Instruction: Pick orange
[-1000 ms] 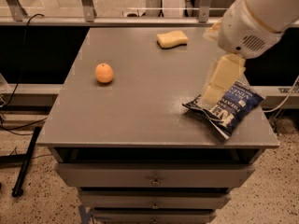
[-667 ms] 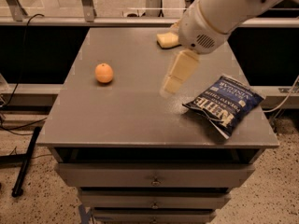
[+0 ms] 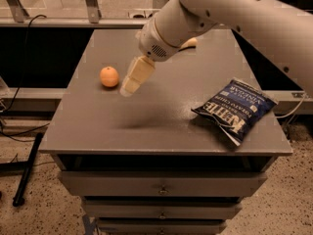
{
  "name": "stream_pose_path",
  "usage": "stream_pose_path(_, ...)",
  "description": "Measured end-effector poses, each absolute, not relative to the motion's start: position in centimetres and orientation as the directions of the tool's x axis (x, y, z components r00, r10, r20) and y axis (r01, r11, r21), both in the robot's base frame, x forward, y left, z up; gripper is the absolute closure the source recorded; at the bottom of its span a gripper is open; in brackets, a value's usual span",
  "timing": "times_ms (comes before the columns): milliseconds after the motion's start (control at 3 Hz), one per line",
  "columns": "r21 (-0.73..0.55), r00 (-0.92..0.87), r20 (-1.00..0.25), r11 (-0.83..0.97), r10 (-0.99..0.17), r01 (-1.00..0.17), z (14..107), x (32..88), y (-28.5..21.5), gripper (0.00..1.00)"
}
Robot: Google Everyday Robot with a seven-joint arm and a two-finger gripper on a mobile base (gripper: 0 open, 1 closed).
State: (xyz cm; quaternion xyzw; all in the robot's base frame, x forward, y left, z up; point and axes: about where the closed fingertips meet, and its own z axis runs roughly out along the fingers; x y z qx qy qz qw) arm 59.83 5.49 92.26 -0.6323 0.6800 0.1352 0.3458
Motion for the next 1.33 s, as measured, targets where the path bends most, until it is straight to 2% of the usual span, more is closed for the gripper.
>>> stream_pose_path(333, -0.193, 0.025, -0.692, 0.151, -0.721, -0.97, 90.1, 61.0, 9.9, 0.0)
stream_pose_path(1000, -0.091, -0.038, -0.727, 0.15, -0.685, -0.984, 86.2, 63.1, 14.1, 0.0)
stream_pose_path(1333, -0.051, -0.071, -0.73, 0.159, -0.68, -0.986, 84.5, 63.7, 14.6, 0.18)
